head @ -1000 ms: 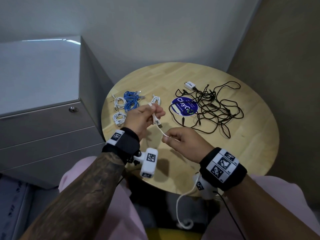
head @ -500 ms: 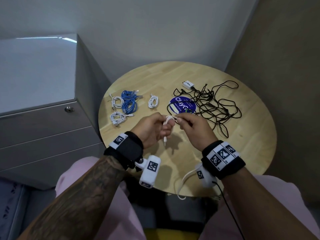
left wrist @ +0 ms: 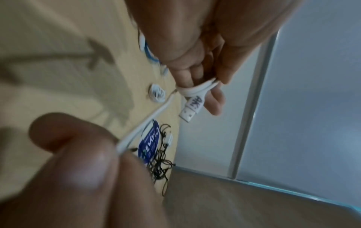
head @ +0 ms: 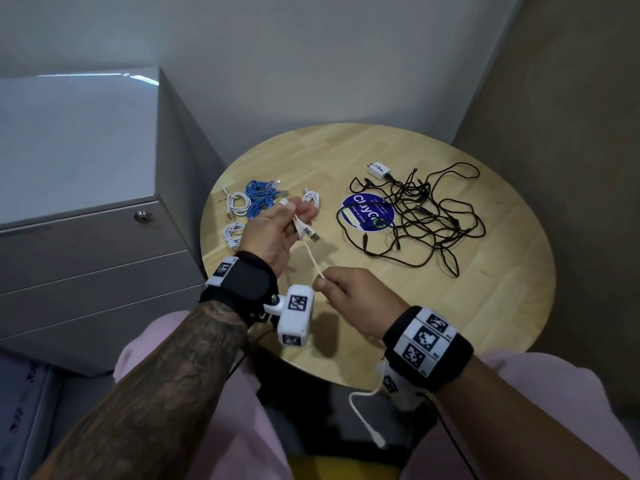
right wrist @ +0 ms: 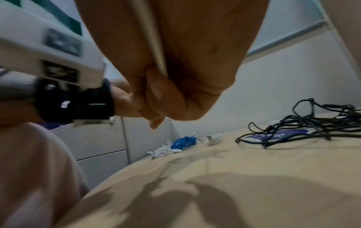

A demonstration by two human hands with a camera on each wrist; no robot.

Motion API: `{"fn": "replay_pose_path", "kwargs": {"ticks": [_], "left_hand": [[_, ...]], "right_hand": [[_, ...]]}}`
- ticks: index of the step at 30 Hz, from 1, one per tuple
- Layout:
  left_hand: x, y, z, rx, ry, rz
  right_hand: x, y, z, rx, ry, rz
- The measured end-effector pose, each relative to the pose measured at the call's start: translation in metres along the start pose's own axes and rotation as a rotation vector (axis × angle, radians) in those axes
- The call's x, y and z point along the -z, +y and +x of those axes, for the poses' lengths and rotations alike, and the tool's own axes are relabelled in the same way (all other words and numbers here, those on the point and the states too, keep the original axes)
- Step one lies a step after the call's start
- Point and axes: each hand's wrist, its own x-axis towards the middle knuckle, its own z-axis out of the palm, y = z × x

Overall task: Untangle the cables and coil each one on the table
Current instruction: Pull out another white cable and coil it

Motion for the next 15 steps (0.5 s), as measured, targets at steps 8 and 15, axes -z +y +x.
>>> {"fn": "replay_pose_path", "kwargs": {"ticks": [8, 15], "left_hand": [[-0.006, -0.019, -0.015, -0.008, -0.311, 0.797], [-0.027, -0.007, -0.026, 0.443, -0.401, 0.368]], "right_hand": [[0.051, -0.006, -0.006, 0.155, 0.403, -0.261], [0.049, 0.022, 0.011, 0.08, 0.432, -0.15]]}}
